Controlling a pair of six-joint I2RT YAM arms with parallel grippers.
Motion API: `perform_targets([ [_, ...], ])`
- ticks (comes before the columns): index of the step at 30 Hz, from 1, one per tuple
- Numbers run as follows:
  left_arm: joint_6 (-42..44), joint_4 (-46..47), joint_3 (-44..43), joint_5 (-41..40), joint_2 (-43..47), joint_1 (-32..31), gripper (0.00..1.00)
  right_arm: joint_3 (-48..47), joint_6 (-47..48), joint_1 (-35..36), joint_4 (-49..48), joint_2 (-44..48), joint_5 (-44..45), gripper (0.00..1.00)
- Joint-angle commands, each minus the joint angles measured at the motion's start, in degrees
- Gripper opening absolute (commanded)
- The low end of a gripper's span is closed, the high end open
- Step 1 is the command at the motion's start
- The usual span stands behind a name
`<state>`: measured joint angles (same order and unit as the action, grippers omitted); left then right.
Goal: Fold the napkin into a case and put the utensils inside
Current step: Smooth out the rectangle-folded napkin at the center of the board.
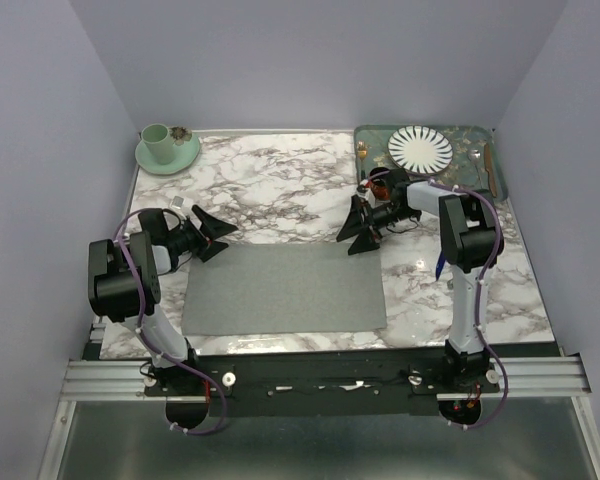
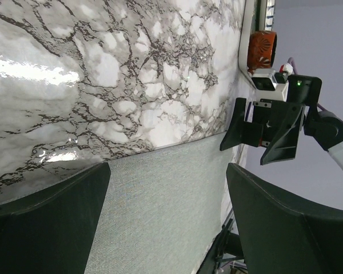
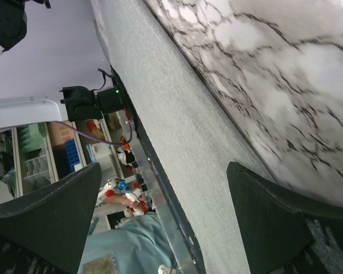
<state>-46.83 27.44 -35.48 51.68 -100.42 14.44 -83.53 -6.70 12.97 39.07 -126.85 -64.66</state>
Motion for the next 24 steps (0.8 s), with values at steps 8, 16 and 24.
perform_targets([
  [8,4.38,-4.24,-0.2,-2.66,-2.59,2.61,0.99,-1.9,4.86,-2.78,6.28,-4.37,5.43,1.0],
  [16,2.03,-3.02,-2.84,-0.78,7.26,-9.57,0.99,1.35,0.38,0.65,0.06,7.3,1.64,1.0],
  [24,-8.81,9.73,-3.71,-6.68,-1.86,-22.6,0.99,0.38,-3.76,1.62,-2.68,4.78,7.43,1.0],
])
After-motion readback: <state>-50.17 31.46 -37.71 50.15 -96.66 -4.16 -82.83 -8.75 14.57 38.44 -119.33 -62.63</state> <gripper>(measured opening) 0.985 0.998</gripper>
